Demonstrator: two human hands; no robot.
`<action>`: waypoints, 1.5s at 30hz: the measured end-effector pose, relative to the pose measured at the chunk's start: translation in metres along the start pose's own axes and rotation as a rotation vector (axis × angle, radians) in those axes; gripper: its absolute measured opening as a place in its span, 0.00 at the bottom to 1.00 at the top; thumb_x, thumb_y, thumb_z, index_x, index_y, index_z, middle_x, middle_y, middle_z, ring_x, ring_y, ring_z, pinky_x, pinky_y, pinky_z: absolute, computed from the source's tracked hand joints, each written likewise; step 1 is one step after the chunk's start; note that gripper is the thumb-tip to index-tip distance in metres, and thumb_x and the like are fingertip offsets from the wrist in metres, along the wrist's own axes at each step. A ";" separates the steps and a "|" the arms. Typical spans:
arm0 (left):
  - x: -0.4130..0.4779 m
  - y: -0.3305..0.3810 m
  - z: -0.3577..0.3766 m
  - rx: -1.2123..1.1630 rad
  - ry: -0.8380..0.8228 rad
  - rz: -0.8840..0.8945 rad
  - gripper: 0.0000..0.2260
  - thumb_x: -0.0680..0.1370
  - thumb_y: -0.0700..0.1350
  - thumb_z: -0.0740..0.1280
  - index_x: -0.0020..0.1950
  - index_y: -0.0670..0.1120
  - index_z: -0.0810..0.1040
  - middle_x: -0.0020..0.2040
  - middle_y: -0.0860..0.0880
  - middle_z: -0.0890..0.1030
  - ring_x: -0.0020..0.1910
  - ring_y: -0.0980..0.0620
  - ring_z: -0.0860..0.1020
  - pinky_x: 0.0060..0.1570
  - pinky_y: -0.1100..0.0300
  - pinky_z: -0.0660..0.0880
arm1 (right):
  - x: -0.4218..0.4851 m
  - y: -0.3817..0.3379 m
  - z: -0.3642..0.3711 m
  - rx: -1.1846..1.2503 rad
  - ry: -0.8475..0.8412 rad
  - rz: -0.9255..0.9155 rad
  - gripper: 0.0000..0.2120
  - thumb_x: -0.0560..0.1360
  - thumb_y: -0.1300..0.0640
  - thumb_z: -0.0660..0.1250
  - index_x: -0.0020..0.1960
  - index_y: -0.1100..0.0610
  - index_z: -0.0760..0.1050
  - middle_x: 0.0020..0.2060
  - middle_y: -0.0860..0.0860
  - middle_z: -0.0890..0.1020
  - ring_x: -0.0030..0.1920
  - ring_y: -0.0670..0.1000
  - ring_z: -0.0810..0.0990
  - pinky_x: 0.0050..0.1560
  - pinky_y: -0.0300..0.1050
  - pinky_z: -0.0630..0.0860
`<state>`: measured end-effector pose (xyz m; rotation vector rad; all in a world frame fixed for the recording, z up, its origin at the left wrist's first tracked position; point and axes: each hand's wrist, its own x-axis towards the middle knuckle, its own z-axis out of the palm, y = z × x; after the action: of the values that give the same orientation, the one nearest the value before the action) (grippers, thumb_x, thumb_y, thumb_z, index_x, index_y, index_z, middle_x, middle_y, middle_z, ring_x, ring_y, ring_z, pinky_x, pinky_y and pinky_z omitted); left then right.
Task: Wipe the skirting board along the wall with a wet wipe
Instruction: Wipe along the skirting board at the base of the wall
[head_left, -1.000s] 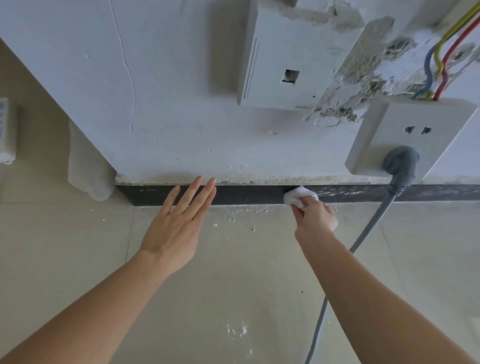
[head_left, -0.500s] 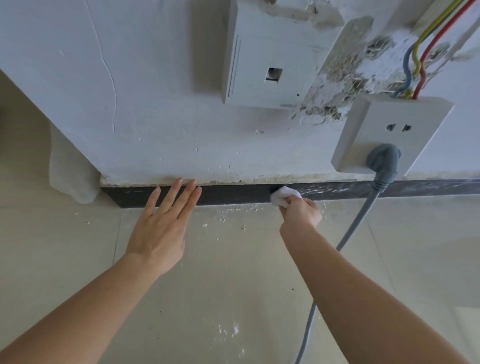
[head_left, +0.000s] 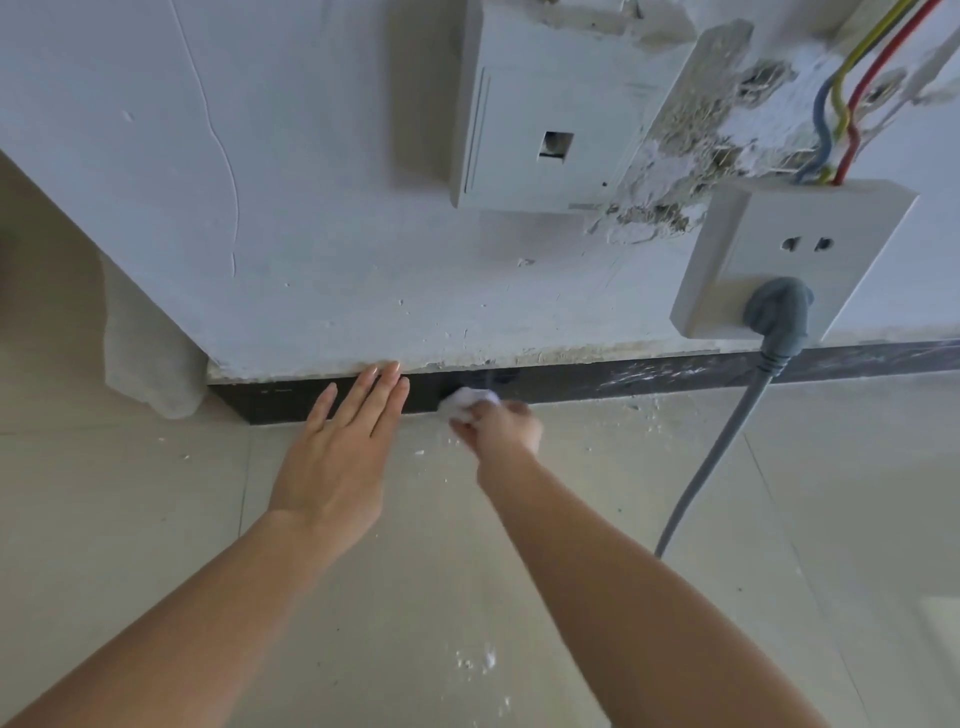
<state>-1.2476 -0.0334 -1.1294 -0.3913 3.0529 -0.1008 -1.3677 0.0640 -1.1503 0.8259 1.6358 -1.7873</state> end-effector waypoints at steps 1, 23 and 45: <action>0.000 0.001 -0.001 0.015 -0.026 0.008 0.40 0.74 0.40 0.65 0.77 0.43 0.41 0.78 0.46 0.40 0.77 0.50 0.44 0.75 0.53 0.41 | 0.008 -0.010 -0.006 0.037 0.106 -0.028 0.03 0.75 0.68 0.64 0.44 0.62 0.73 0.35 0.57 0.79 0.31 0.50 0.78 0.40 0.45 0.82; 0.045 0.073 -0.082 -0.152 -0.327 -0.011 0.25 0.78 0.45 0.60 0.73 0.42 0.58 0.68 0.44 0.67 0.67 0.46 0.67 0.59 0.53 0.69 | -0.121 -0.141 -0.205 -0.892 -0.536 -0.209 0.09 0.65 0.70 0.65 0.38 0.57 0.71 0.33 0.54 0.78 0.30 0.48 0.76 0.35 0.40 0.76; 0.075 0.134 -0.090 -0.190 -0.456 -0.228 0.38 0.78 0.47 0.59 0.78 0.52 0.35 0.79 0.53 0.44 0.77 0.53 0.54 0.67 0.55 0.65 | 0.065 -0.083 -0.121 -1.112 -0.428 -0.302 0.15 0.76 0.54 0.59 0.55 0.64 0.75 0.48 0.57 0.83 0.48 0.56 0.83 0.44 0.46 0.79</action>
<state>-1.3596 0.0824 -1.0538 -0.6696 2.5656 0.2373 -1.4652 0.1912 -1.1535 -0.2948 2.0902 -0.8251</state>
